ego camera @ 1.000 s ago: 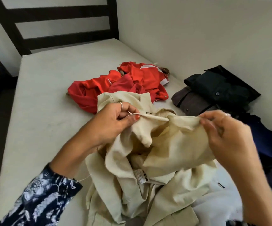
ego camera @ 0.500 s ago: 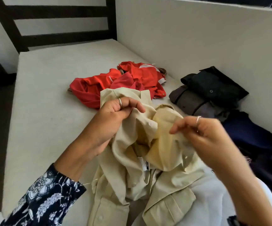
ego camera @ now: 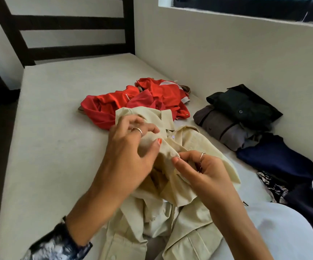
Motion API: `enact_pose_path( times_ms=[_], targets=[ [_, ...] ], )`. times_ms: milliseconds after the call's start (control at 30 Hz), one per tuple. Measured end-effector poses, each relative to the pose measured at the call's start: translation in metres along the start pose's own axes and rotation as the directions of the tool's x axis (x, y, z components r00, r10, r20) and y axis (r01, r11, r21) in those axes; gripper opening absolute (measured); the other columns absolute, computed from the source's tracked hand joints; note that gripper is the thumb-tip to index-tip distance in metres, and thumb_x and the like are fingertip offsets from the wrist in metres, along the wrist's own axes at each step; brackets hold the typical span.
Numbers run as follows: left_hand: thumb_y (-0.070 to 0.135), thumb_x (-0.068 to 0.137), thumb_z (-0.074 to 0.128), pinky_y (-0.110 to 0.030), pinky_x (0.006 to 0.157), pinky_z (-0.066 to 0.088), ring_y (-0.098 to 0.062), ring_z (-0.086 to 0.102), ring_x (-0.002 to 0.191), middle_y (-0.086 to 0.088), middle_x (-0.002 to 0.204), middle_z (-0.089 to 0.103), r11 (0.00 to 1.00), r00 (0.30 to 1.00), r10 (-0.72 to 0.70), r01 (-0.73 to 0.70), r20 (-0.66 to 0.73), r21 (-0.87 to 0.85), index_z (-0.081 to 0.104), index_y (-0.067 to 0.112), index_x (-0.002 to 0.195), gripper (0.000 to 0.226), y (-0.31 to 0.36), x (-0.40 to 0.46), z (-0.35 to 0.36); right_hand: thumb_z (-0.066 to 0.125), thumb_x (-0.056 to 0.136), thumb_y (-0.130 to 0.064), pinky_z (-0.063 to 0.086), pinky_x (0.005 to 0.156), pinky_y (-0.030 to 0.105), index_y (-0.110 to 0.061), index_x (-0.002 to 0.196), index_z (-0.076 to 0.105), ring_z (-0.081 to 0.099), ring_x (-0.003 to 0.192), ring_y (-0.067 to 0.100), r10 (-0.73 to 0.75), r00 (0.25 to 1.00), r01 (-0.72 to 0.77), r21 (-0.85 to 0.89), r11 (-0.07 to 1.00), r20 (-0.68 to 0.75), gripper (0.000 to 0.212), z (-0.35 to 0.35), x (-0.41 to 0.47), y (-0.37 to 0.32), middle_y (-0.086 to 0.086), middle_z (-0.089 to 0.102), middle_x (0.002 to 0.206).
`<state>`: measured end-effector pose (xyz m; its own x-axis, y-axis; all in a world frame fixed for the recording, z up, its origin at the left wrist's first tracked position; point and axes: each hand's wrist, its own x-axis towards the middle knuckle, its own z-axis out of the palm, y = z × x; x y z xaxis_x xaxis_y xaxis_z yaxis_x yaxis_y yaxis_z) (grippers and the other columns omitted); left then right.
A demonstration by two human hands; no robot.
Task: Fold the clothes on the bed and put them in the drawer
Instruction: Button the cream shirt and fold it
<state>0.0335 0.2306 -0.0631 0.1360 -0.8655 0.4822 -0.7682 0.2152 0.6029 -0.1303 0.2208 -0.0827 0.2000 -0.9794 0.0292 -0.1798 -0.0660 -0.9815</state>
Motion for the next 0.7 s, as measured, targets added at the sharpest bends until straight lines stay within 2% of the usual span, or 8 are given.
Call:
enact_pose_path(
  times_ms=[67,133,233,333,433,533,600,700],
  targets=[
    [0.034,0.088,0.059,-0.017,0.086,0.04,-0.012,0.043,0.102,0.005,0.111,0.051,0.978,0.983,0.164,-0.151,-0.083,0.146,0.071,0.023,0.102,0.022,0.003,-0.01,0.001,0.069,0.086,-0.024,0.041,0.051,0.017,-0.023,0.073,0.074,0.051,0.053,0.001,-0.02,1.0,0.02,0.019,1.0,-0.001,0.014,0.0,0.0,-0.001,-0.011,0.06,0.054],
    [0.035,0.088,0.058,-0.014,0.08,0.041,-0.008,0.047,0.095,0.007,0.103,0.052,0.977,0.979,0.197,-0.191,-0.055,0.098,0.072,0.021,0.1,0.023,0.007,-0.016,0.004,0.068,0.085,-0.024,0.04,0.051,0.015,-0.022,0.074,0.074,0.049,0.051,-0.001,-0.046,0.999,0.046,0.012,0.999,0.008,0.013,0.001,0.0,-0.004,-0.013,0.058,0.051],
    [0.034,0.09,0.064,-0.004,0.071,0.042,0.001,0.057,0.083,0.014,0.094,0.057,0.992,0.997,0.072,-0.069,0.032,-0.103,0.073,0.022,0.101,0.018,0.009,-0.021,0.011,0.068,0.082,-0.029,0.043,0.055,0.017,-0.022,0.075,0.074,0.053,0.055,0.0,-0.067,0.997,0.065,0.052,0.997,0.035,0.012,0.001,0.001,-0.005,-0.01,0.062,0.054],
    [0.031,0.085,0.067,-0.006,0.073,0.046,0.003,0.062,0.087,0.016,0.093,0.066,0.965,0.995,-0.066,0.082,0.073,-0.249,0.074,0.024,0.101,0.019,0.007,-0.023,0.017,0.067,0.074,-0.041,0.048,0.059,0.027,-0.022,0.079,0.075,0.056,0.059,0.013,-0.091,0.994,0.088,0.052,0.995,0.066,0.022,0.001,-0.001,-0.003,0.0,0.065,0.06],
    [0.031,0.083,0.068,-0.02,0.076,0.055,0.0,0.067,0.084,0.014,0.088,0.071,0.893,0.976,-0.163,0.207,0.144,-0.399,0.073,0.028,0.097,0.015,0.006,-0.023,0.019,0.067,0.087,-0.017,0.056,0.076,0.04,-0.019,0.087,0.075,0.068,0.079,0.029,-0.082,0.993,0.076,0.065,0.995,0.091,0.008,0.0,-0.001,0.0,0.009,0.073,0.08],
    [0.039,0.077,0.066,-0.033,0.075,0.059,-0.006,0.07,0.081,0.009,0.084,0.074,0.799,0.952,-0.224,0.302,0.209,-0.52,0.073,0.03,0.093,0.02,0.004,-0.026,0.021,0.058,0.09,0.003,0.057,0.081,0.042,-0.024,0.092,0.074,0.069,0.087,0.029,-0.041,0.989,0.03,0.08,0.996,0.142,0.031,-0.003,-0.004,0.004,0.007,0.074,0.089],
    [0.037,0.074,0.066,-0.031,0.071,0.058,-0.009,0.07,0.078,0.005,0.08,0.073,0.748,0.945,-0.242,0.327,0.221,-0.578,0.073,0.029,0.09,0.019,0.003,-0.027,0.023,0.056,0.089,0.01,0.057,0.083,0.036,-0.021,0.095,0.072,0.07,0.089,0.022,-0.041,0.989,0.024,0.114,0.993,0.145,0.035,-0.004,-0.006,0.005,0.005,0.074,0.093],
    [0.031,0.073,0.067,-0.021,0.067,0.056,-0.009,0.071,0.075,0.001,0.077,0.073,0.686,0.938,-0.253,0.346,0.236,-0.64,0.073,0.026,0.086,0.015,0.002,-0.028,0.024,0.058,0.086,0.013,0.058,0.082,0.036,-0.016,0.107,0.065,0.07,0.088,0.025,0.011,0.997,-0.031,0.262,0.965,0.078,0.037,-0.006,-0.005,0.008,0.013,0.072,0.093]
  ],
)
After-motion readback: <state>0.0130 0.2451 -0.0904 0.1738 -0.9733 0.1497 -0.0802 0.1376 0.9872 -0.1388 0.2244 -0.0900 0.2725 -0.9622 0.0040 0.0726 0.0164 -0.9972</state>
